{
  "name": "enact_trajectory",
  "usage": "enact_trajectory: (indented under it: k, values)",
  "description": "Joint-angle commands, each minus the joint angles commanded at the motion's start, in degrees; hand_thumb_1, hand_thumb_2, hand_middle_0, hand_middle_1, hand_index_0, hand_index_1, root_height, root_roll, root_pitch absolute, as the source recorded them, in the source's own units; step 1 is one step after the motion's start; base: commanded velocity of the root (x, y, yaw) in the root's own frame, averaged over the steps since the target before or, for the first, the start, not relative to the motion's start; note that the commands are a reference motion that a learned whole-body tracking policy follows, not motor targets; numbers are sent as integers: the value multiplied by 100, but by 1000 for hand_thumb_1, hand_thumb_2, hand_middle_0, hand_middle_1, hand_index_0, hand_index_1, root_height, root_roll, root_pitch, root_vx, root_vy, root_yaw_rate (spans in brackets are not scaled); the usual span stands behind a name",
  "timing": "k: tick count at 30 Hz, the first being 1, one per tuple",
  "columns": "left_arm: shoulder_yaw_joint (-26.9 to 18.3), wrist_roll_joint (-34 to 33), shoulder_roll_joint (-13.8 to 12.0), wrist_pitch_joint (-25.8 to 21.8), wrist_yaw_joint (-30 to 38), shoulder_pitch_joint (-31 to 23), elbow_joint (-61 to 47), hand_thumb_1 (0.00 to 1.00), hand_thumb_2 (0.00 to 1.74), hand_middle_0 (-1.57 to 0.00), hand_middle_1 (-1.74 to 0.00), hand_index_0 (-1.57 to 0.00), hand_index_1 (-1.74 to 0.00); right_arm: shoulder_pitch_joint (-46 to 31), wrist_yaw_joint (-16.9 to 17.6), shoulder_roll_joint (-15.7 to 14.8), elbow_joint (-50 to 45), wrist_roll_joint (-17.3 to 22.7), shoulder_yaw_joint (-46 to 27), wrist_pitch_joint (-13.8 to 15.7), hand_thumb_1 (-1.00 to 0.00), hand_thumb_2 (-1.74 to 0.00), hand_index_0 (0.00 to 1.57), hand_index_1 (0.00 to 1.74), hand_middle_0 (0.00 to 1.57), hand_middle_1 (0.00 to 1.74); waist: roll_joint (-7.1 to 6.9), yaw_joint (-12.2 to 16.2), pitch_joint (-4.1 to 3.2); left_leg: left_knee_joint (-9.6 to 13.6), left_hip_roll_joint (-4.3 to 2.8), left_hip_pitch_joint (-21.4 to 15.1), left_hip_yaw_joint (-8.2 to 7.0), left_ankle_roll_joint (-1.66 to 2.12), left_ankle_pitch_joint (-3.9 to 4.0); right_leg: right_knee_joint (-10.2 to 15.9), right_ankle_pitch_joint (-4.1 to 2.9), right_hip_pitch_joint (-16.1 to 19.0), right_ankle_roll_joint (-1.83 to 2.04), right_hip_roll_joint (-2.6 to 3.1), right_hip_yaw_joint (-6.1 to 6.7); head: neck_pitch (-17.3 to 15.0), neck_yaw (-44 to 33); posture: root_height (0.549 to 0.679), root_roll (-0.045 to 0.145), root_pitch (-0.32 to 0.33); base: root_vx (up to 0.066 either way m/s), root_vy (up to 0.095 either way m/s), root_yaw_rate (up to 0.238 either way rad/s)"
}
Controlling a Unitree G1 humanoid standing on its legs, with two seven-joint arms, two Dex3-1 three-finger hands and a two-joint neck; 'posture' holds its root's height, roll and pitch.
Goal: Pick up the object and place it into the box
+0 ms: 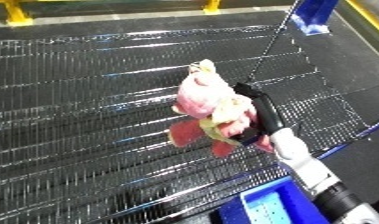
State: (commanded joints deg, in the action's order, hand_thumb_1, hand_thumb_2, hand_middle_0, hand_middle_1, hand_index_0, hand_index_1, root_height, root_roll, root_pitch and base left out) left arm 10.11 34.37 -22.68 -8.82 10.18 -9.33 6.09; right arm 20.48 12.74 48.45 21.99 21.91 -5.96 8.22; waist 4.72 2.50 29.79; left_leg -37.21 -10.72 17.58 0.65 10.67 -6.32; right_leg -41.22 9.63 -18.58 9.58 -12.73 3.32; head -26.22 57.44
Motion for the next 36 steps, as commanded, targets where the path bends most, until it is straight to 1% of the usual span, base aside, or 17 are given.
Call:
enact_trajectory:
  k: [4,7,10,13,15,16,17,20,24,27,31,36]
  values:
    - [-83,-59,120,47,35,16,8,1000,1740,-1570,-1740,-1570,-1740,-622,223,-375,-499,242,-738,229,-1000,-1740,1570,1740,1570,1740,-30,191,0,-33,-22,-179,-47,-15,-39,33,-9,194,-6,19,22,-24,175,630,59,-218,9,-1,-72]
    - [-139,-95,183,70,64,41,-8,1000,1740,-1570,-1740,-1570,-1740,-1048,399,-715,-776,511,-1310,427,-1000,-1740,1570,1740,1570,1740,-36,333,-1,-37,-37,-323,-93,-21,-68,89,-20,348,-8,38,40,-24,308,632,61,-235,13,1,-79]
    - [-149,-132,219,100,84,49,-16,1000,1740,-1570,-1740,-1570,-1740,-1451,508,-994,-964,720,-1782,581,-1000,-1740,1570,1740,1570,1740,-37,473,-32,-37,-55,-463,-145,-23,-102,163,-24,496,-15,61,60,-35,567,634,62,-249,27,12,-103]
    - [-131,-154,249,150,76,13,-33,1000,1740,-1570,-1740,-1570,-1740,-1802,595,-1148,-1030,807,-2158,675,-1000,-1740,1570,1740,1570,1740,-49,625,-83,-46,-83,-568,-199,-15,-130,225,-26,603,-21,82,81,-81,801,635,63,-258,30,24,-109]
    - [-119,-149,278,182,62,-14,-40,1000,1740,-1570,-1740,-1570,-1740,-2005,633,-1262,-1013,907,-2377,738,-1000,-1740,1570,1740,1570,1740,-68,727,-105,-63,-106,-607,-230,-6,-141,244,-34,636,-24,96,92,-122,890,635,64,-263,19,22,-96]
    - [-114,-140,294,192,58,-23,-40,1000,1740,-1570,-1740,-1570,-1740,-2102,651,-1324,-984,981,-2485,776,-1000,-1740,1570,1740,1570,1740,-83,784,-113,-73,-120,-620,-246,0,-146,249,-40,643,-25,104,96,-214,994,635,64,-265,6,20,-95]
    - [-112,-126,313,201,53,-33,-39,1000,1740,-1570,-1740,-1570,-1740,-2206,658,-1392,-938,1073,-2601,818,-1000,-1740,1570,1740,1570,1740,-99,842,-119,-86,-133,-630,-261,5,-152,251,-48,644,-27,113,102,-320,1019,635,64,-267,3,21,-107]
    - [-106,-95,347,224,41,-53,-38,1000,1740,-1570,-1740,-1570,-1740,-2489,667,-1541,-758,1290,-2898,903,-1000,-1740,1570,1740,1570,1740,-147,982,-127,-122,-165,-651,-299,15,-166,252,-70,633,-31,144,128,-448,1182,635,65,-271,-7,16,-108]
    - [-110,-92,343,250,35,-57,-6,1000,1740,-1570,-1740,-1570,-1740,-2716,678,-1670,-512,1453,-3154,965,-1000,-1740,1570,1740,1570,1740,-174,1118,-128,-175,-205,-660,-356,20,-181,250,-118,602,-29,170,178,-465,1374,634,67,-276,-13,6,-100]
    - [-114,-107,321,240,42,-41,36,1000,1740,-1570,-1740,-1570,-1740,-2790,698,-1743,-350,1493,-3239,997,-1000,-1740,1570,1740,1570,1740,-159,1203,-144,-189,-216,-667,-400,21,-187,266,-157,572,-29,178,217,-507,1467,634,70,-275,-17,11,-104]
    - [-125,-131,312,205,57,-13,78,1000,1740,-1570,-1740,-1570,-1740,-2851,765,-1890,-150,1522,-3324,1054,-800,-1392,1256,1392,1256,1392,-115,1321,-192,-163,-203,-712,-467,14,-206,333,-180,571,-34,178,269,-610,1519,636,76,-271,-4,27,-109]
    - [-105,-150,308,151,66,12,107,1000,1740,-1570,-1740,-1570,-1740,-2870,899,-2021,108,1560,-3420,1125,-550,-957,864,957,864,957,-61,1418,-243,-94,-185,-790,-547,14,-221,428,-165,619,-38,162,285,-648,1468,638,81,-264,10,26,-62]
